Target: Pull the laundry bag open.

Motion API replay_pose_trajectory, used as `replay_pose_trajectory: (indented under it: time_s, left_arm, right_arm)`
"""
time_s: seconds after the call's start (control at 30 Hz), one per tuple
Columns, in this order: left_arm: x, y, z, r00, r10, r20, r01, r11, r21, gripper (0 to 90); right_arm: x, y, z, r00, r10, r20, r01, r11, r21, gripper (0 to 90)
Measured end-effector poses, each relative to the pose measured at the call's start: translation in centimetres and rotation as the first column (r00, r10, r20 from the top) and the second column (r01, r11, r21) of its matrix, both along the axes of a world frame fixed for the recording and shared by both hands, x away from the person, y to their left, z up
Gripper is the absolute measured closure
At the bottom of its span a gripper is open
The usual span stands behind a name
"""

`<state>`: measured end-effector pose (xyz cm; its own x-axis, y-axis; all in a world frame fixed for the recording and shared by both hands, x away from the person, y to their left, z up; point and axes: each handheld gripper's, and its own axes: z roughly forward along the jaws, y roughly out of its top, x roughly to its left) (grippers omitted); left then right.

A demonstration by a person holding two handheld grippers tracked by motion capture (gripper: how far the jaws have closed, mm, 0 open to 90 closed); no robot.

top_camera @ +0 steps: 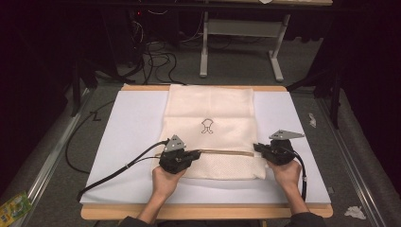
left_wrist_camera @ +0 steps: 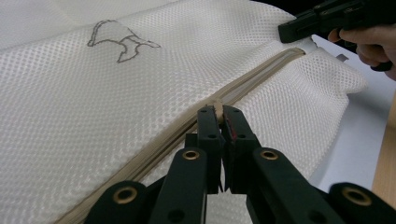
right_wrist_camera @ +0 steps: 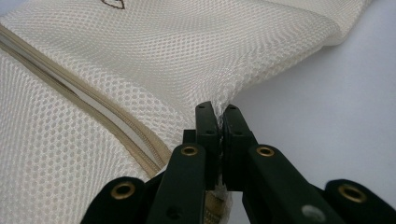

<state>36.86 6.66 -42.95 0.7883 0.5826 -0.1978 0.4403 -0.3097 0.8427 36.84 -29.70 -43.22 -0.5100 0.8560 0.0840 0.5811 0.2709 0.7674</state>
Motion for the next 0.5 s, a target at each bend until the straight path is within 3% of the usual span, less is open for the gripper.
replay_pose_trajectory:
  time_s: [0.5]
  left_arm:
    - [-0.08,0.74,0.46,0.9999,0.012,0.011,-0.012,0.9999,-0.003,87.2]
  right_arm:
    - [0.08,-0.14,-0.05,1.0,-0.001,0.005,0.001,1.0,0.008,88.7]
